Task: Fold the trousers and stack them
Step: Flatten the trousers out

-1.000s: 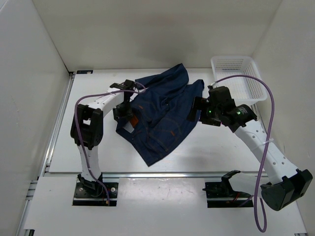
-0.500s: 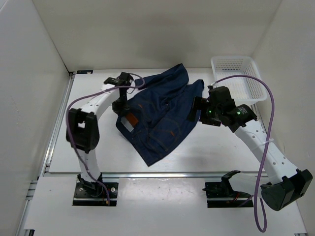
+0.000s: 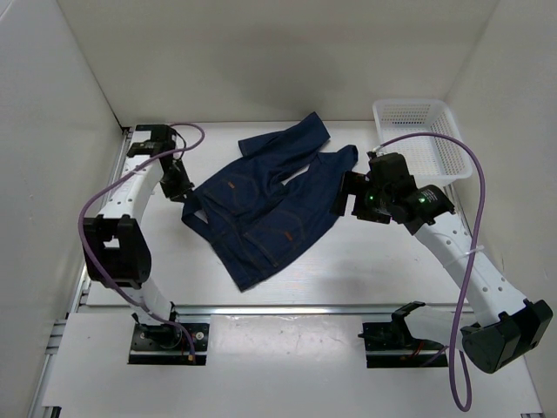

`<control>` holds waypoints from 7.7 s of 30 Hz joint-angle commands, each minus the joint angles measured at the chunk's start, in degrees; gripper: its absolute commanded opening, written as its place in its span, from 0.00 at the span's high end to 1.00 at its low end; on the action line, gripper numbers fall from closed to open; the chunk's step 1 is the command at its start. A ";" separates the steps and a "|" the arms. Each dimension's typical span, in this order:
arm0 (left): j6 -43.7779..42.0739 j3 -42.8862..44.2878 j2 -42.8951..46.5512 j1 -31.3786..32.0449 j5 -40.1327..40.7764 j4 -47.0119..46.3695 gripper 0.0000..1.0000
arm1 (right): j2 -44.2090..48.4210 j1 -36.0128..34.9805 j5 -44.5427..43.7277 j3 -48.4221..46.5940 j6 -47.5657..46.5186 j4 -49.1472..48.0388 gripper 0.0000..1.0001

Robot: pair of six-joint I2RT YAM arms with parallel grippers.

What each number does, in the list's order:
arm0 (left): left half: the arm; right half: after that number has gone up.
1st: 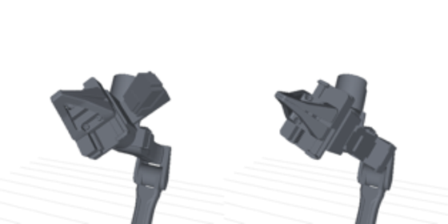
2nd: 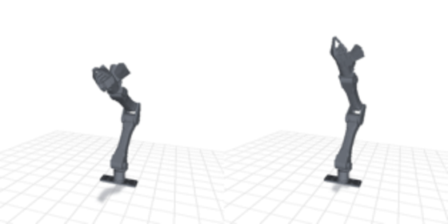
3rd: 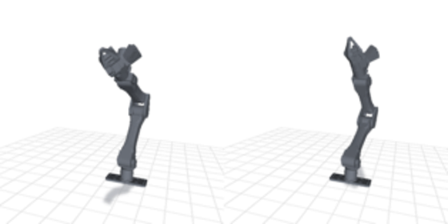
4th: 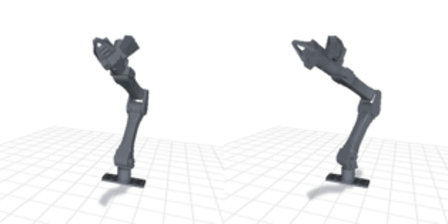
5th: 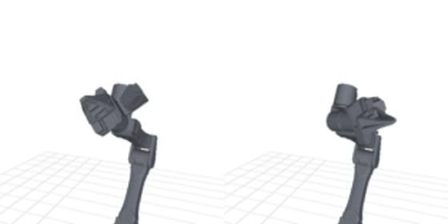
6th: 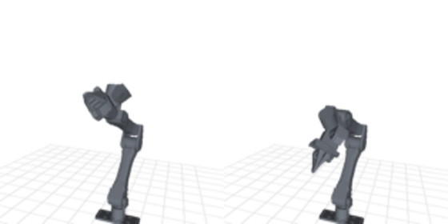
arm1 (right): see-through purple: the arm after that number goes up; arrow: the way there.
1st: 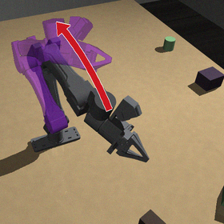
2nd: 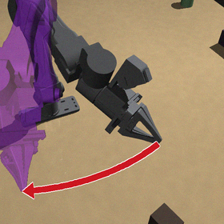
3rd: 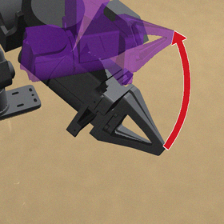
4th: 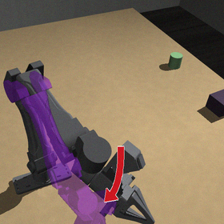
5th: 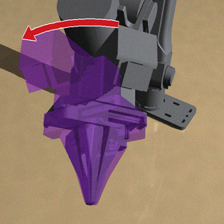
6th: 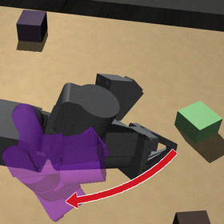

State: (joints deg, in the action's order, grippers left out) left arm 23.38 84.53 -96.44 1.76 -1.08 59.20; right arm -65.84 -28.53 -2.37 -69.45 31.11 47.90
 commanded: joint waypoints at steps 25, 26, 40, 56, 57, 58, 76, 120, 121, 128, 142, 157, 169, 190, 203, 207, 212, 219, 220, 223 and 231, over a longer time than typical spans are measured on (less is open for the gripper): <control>7.12 -7.73 -4.46 8.61 3.61 -8.94 0.90 | 0.45 -0.21 4.04 0.72 -0.53 -1.76 0.00; 7.64 -6.85 -3.50 9.31 5.46 -7.19 0.90 | 0.45 -0.21 4.04 0.72 -0.53 -1.23 0.00; 23.21 3.35 -1.80 19.51 26.83 17.08 0.00 | -0.07 -0.21 3.43 1.77 -1.05 -1.76 0.00; 12.23 -9.92 3.46 6.42 12.07 -2.24 0.28 | 0.54 -0.21 3.95 1.77 -2.63 -1.23 0.00; 11.61 -9.13 2.15 5.63 11.46 -3.03 0.28 | 0.54 -0.82 3.95 1.77 -2.64 -1.23 0.01; 11.00 -6.86 0.66 3.10 9.89 -3.56 0.26 | 1.06 -0.82 3.95 1.77 -2.64 -1.23 0.02; 7.30 5.03 -24.32 -7.21 -0.67 -5.76 0.24 | 7.05 -8.29 -2.46 6.79 1.14 2.99 0.01; 10.73 11.47 3.55 25.05 -6.47 0.14 0.45 | 19.96 -2.22 -3.19 13.36 7.47 7.56 0.74; 10.73 7.44 3.54 24.35 -6.48 -0.57 0.29 | 19.97 -2.23 -0.82 15.03 7.47 6.69 0.66; 8.80 -2.97 -3.30 23.73 -9.82 -8.04 0.00 | 10.58 -24.17 -2.53 20.32 14.22 4.04 0.05; 9.32 24.35 -30.19 19.77 -6.65 -2.52 0.06 | -11.66 -37.99 -10.99 18.21 22.06 0.98 0.01; 8.62 32.71 -26.80 8.37 -6.92 2.85 0.90 | -21.53 -28.01 -16.08 23.30 19.52 -5.89 1.00; 5.36 28.41 -13.16 1.40 -4.90 4.08 0.90 | -15.54 -7.07 -20.56 11.53 -1.13 -4.57 1.00; 9.50 38.86 -38.72 19.77 -3.40 5.05 0.18 | 11.60 -2.40 -2.20 18.73 11.07 3.78 0.06; 8.27 40.82 -31.04 11.35 4.24 8.04 0.90 | 15.04 -2.40 -2.29 19.35 11.69 7.21 0.05; 7.65 32.65 -20.65 6.69 6.09 6.20 0.90 | 13.82 -2.40 -0.36 19.97 11.08 7.21 0.05; 4.57 29.61 -16.93 9.29 2.13 2.67 0.90 | 12.67 -2.40 2.28 23.30 10.55 4.75 0.05; 6.24 43.26 -32.57 16.95 1.53 9.00 0.12 | 6.78 -3.72 4.31 24.45 11.77 1.41 0.00; 6.24 43.78 -35.19 17.48 1.52 9.00 0.06 | 6.09 -4.59 3.78 24.97 12.47 1.41 0.00; 7.47 45.19 -39.42 18.98 0.82 9.00 0.00 | 3.98 -5.74 3.78 26.99 13.87 1.41 0.00; 8.53 45.19 -43.74 19.51 1.35 6.98 0.12 | -1.65 -5.74 1.84 30.60 21.44 -4.21 0.05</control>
State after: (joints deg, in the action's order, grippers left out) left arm 31.44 128.68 -141.95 21.76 0.05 67.02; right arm -66.48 -33.95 0.12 -38.76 48.45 47.62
